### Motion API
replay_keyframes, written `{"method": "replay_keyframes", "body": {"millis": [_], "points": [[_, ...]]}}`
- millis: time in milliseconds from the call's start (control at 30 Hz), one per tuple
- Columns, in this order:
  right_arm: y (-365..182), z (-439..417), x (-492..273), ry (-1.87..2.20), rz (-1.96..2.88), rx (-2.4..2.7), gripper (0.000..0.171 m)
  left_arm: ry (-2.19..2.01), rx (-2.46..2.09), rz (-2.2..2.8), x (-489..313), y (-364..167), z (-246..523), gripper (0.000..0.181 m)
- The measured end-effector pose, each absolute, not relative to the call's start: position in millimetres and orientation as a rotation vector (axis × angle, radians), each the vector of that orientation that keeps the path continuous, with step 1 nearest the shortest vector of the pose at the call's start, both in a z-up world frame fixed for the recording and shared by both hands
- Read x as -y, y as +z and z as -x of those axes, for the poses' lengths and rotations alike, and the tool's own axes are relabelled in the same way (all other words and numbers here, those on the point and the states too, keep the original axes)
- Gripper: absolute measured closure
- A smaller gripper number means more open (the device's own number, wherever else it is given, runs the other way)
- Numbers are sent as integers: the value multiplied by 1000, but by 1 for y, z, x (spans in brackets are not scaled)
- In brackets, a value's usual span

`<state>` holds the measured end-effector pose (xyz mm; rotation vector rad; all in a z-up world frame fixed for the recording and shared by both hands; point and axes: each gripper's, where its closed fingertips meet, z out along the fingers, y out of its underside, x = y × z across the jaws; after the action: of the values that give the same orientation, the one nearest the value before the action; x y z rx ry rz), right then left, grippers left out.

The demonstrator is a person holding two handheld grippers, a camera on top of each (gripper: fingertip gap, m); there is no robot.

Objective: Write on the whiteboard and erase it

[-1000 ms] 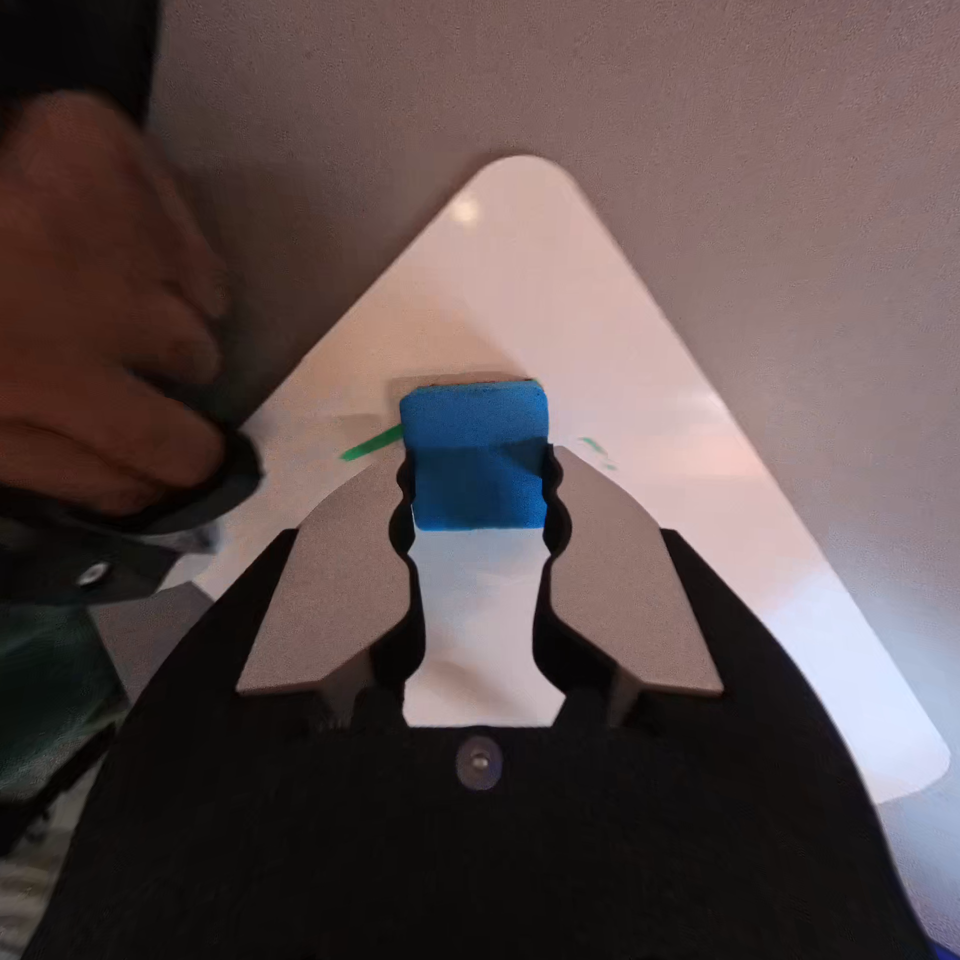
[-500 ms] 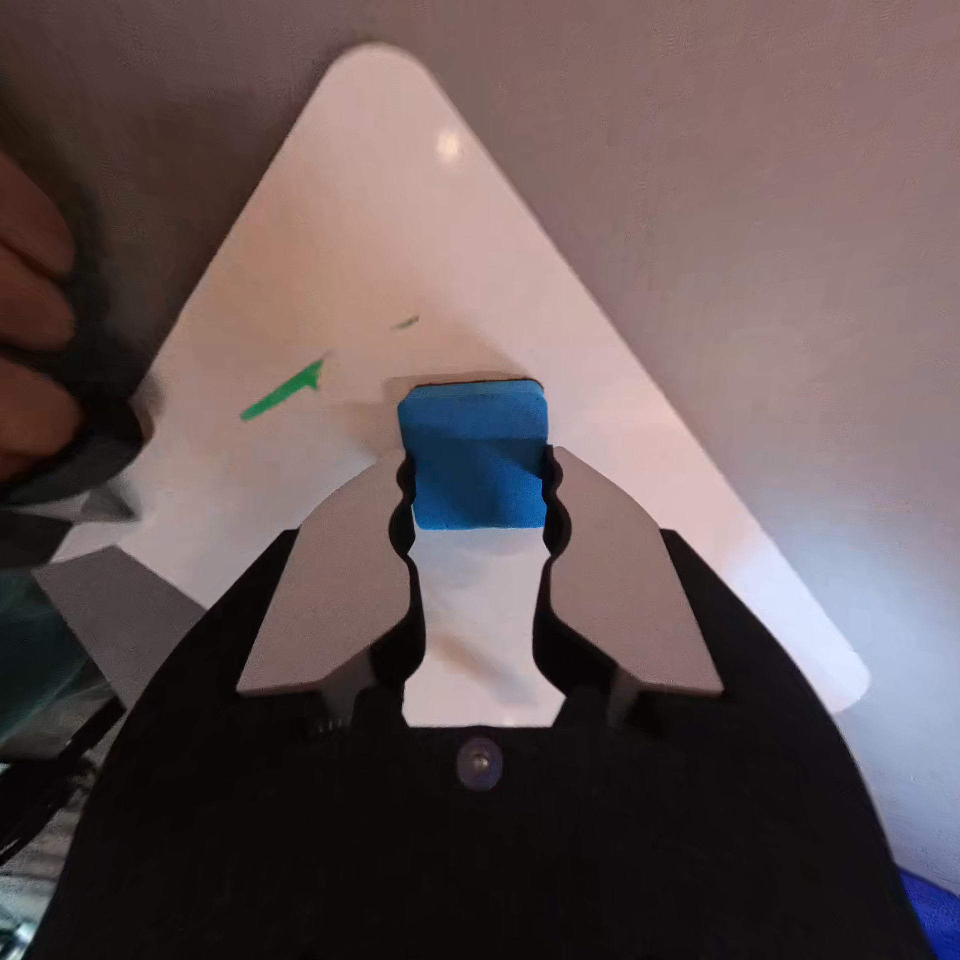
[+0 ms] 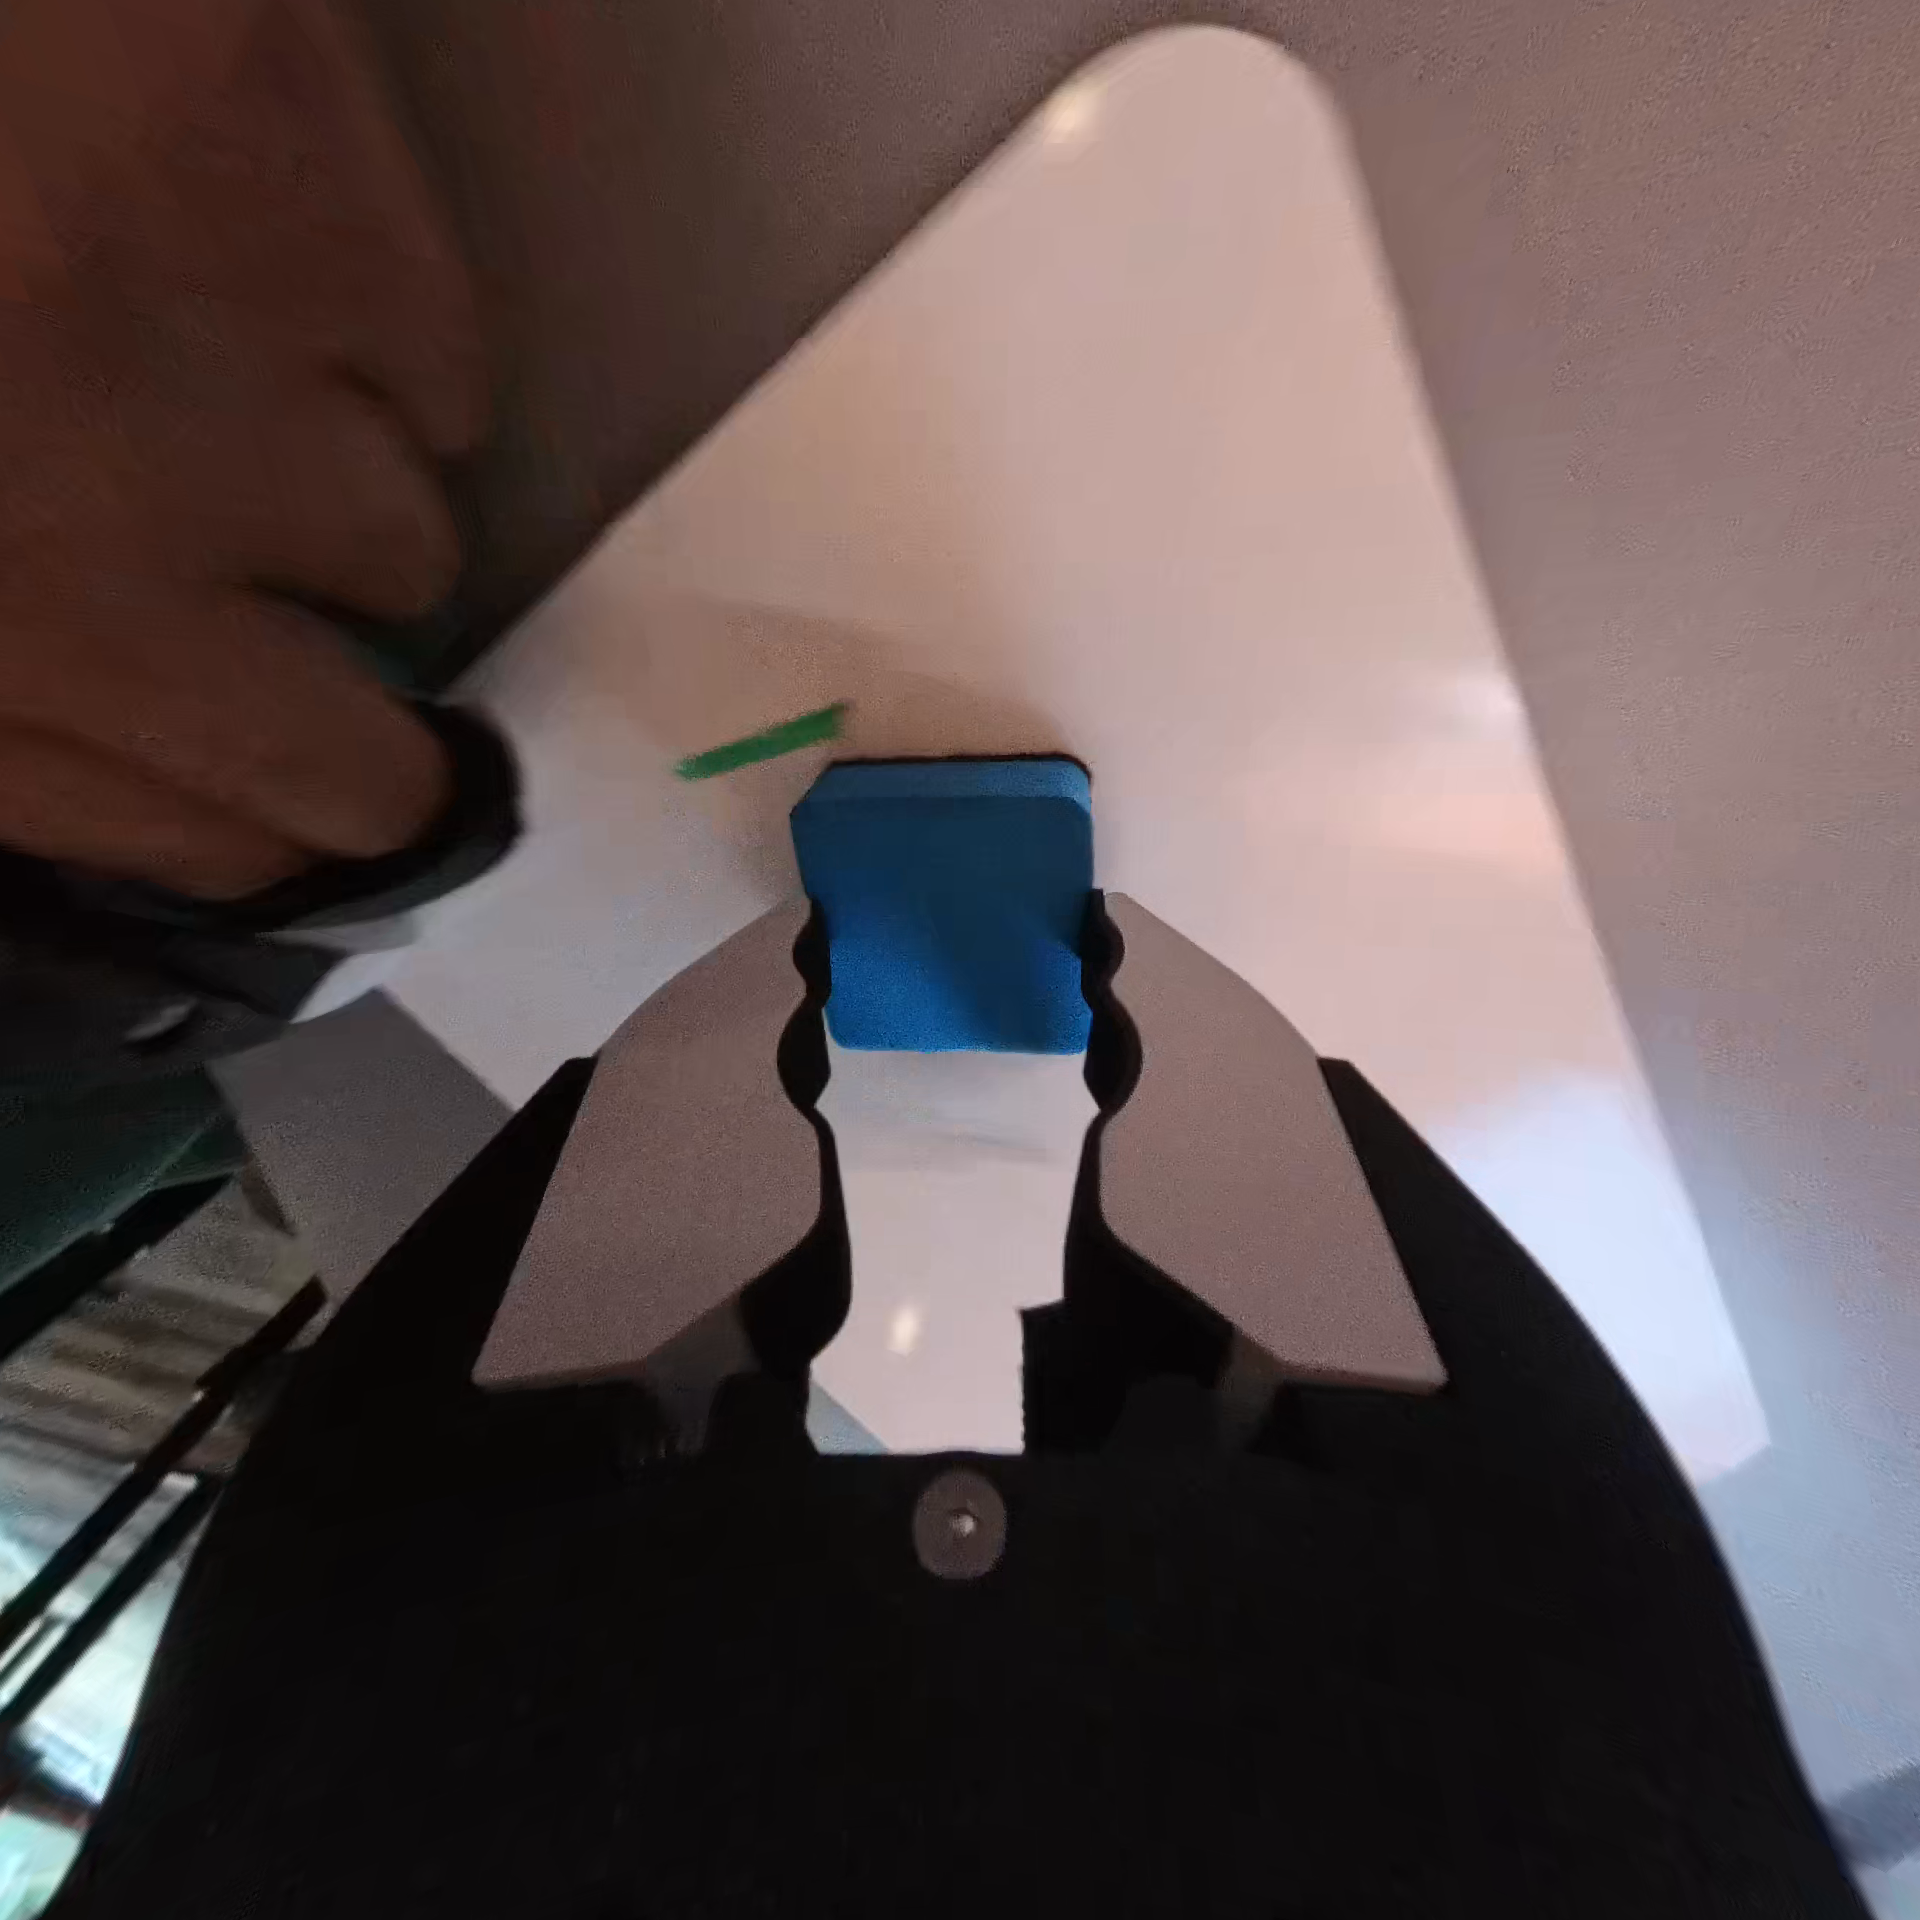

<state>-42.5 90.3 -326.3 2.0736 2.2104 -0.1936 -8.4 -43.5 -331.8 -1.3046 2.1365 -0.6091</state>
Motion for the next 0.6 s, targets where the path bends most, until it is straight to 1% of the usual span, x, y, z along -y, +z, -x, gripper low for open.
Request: {"method": "replay_keyframes", "body": {"millis": [67, 133, 200, 267, 333, 400, 467, 500, 600], "points": [[-326, 59, -119, -171, -2154, -2211, 124, -604, -2135, 1301, 43, -332, 8, 181], [-326, 76, -87, -234, -1995, -2322, 124, -605, -2134, 1304, 44, -332, 9, 181], [-326, 55, -53, -212, -1790, -2359, 124, -597, -2132, 1304, 44, -332, 9, 181], [-327, 41, -72, -176, -1901, -2271, 123, -598, -2130, 1307, 44, -332, 9, 181], [-328, 54, -101, -188, -2060, -2223, 124, -595, -2129, 1307, 44, -332, 9, 181], [-327, 70, -79, -261, -1968, -2337, 123, -595, -2125, 1305, 44, -332, 9, 181], [-327, 56, -46, -280, -1840, -2370, 123, -605, -2125, 1310, 46, -331, 9, 181], [-327, 45, -46, -284, -1851, -2332, 123, -602, -2125, 1309, 46, -331, 9, 181], [-327, 43, -93, -263, -2099, -2211, 123, -621, -2118, 1316, 47, -331, 8, 181]]}}
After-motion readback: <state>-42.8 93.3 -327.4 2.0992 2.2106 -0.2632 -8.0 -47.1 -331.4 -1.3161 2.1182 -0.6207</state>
